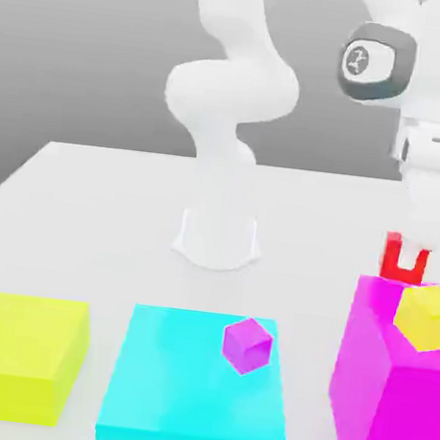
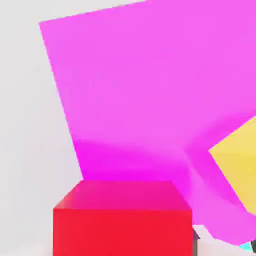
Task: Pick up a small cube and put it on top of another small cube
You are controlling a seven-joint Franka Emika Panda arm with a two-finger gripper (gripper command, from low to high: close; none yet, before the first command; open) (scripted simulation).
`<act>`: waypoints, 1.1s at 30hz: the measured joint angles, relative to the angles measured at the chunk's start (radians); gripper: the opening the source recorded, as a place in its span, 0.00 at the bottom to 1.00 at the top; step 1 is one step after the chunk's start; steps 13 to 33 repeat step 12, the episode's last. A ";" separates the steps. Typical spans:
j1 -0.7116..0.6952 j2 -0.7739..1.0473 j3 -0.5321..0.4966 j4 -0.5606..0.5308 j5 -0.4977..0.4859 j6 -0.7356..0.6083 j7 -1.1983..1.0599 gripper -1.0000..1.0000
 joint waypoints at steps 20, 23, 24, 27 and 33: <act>-0.085 0.178 -0.176 -0.084 0.087 0.189 -0.173 1.00; -0.085 0.178 -0.176 -0.084 0.087 0.189 -0.173 1.00; -0.085 0.178 -0.176 -0.084 0.087 0.189 -0.173 1.00; -0.085 0.178 -0.176 -0.084 0.087 0.189 -0.173 1.00; -0.085 0.178 -0.176 -0.084 0.087 0.189 -0.173 1.00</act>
